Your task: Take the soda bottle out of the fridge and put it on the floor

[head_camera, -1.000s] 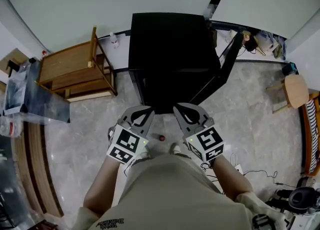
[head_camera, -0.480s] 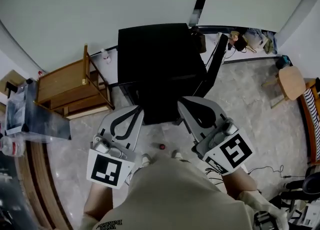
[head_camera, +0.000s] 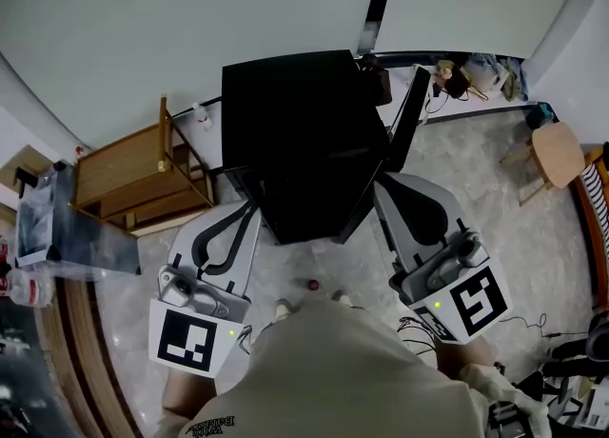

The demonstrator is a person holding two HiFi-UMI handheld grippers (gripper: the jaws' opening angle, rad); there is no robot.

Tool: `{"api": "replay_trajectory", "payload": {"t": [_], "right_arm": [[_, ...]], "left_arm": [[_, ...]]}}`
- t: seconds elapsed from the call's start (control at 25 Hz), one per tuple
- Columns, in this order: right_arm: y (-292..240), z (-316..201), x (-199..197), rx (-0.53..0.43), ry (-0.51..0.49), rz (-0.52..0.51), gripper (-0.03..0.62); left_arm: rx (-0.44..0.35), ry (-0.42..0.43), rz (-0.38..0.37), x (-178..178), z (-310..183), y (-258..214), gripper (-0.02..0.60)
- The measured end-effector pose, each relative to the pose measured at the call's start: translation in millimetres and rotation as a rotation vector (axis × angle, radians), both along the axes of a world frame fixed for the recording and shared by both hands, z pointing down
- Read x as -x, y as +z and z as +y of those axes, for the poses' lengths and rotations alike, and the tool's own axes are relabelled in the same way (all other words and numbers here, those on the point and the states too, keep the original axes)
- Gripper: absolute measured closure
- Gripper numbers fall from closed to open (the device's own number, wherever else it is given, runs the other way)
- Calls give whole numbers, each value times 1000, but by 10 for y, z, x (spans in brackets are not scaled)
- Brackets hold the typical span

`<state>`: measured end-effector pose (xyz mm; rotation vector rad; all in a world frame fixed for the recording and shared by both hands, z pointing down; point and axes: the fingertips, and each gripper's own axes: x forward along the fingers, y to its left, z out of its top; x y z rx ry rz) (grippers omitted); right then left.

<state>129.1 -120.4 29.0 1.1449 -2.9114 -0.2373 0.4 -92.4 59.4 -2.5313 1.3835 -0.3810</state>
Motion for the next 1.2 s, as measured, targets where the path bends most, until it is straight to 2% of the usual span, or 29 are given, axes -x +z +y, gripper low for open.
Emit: {"api": "replay_trajectory", "payload": {"t": [0.32, 0.48, 0.68, 1.2], "right_arm": [[273, -120, -101, 53, 13, 28, 599], [430, -160, -63, 77, 7, 36, 599], [562, -193, -23, 97, 0, 61, 599], [619, -190, 0, 107, -15, 69, 599]], "left_arm": [[69, -63, 37, 118, -56, 183, 574], [78, -77, 25, 123, -108, 298, 574], [95, -83, 59, 116, -133, 394, 574], [107, -91, 58, 125, -107, 426, 574]]}}
